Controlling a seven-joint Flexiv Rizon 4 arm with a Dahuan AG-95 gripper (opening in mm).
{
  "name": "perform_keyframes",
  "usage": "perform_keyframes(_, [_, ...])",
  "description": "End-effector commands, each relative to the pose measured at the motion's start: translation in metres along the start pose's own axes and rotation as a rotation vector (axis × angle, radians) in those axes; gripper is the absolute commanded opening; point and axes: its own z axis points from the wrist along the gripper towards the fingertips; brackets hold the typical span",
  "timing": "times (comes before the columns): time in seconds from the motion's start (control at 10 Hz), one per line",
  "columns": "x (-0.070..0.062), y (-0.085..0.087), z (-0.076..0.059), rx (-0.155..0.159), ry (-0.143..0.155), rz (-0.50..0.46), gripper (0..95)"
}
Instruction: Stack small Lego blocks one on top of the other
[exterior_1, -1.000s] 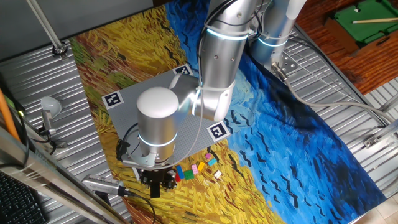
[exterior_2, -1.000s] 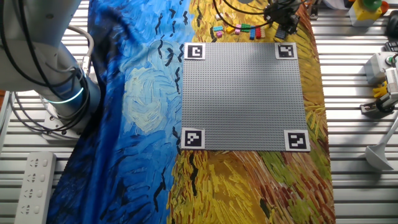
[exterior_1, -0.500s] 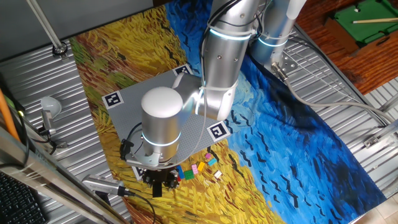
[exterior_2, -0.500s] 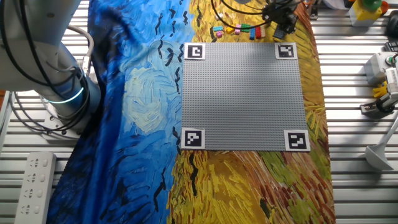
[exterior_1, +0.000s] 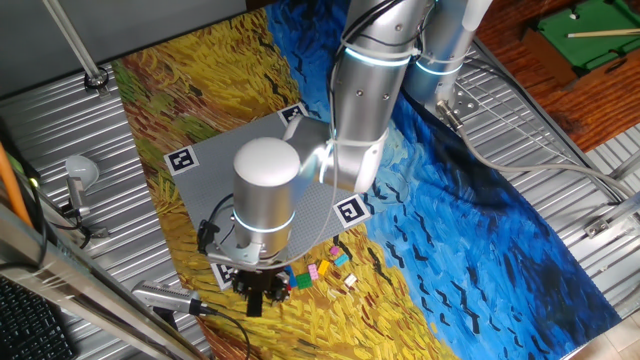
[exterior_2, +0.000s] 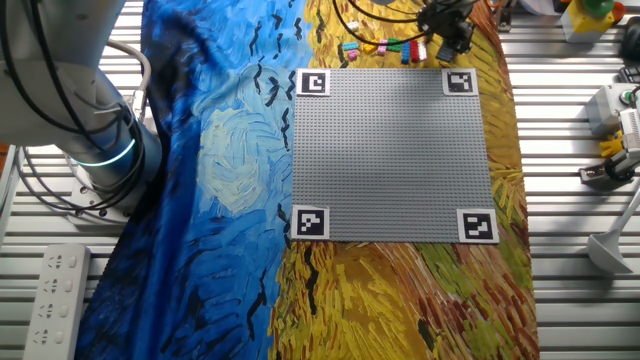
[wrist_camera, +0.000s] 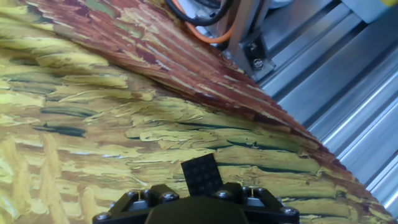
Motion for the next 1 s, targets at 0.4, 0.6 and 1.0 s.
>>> perform_keyframes(0.4, [-0.0020,-0.0030,-0.0001,-0.014,-0.008,0.007,38.0])
perform_keyframes(0.6, [-0.0025,-0.0037,-0.0002,-0.012,-0.007,0.014,0.0])
perform_keyframes(1.0, [-0.0068,-0.0083,-0.0014,-0.018,-0.007,0.018,0.0])
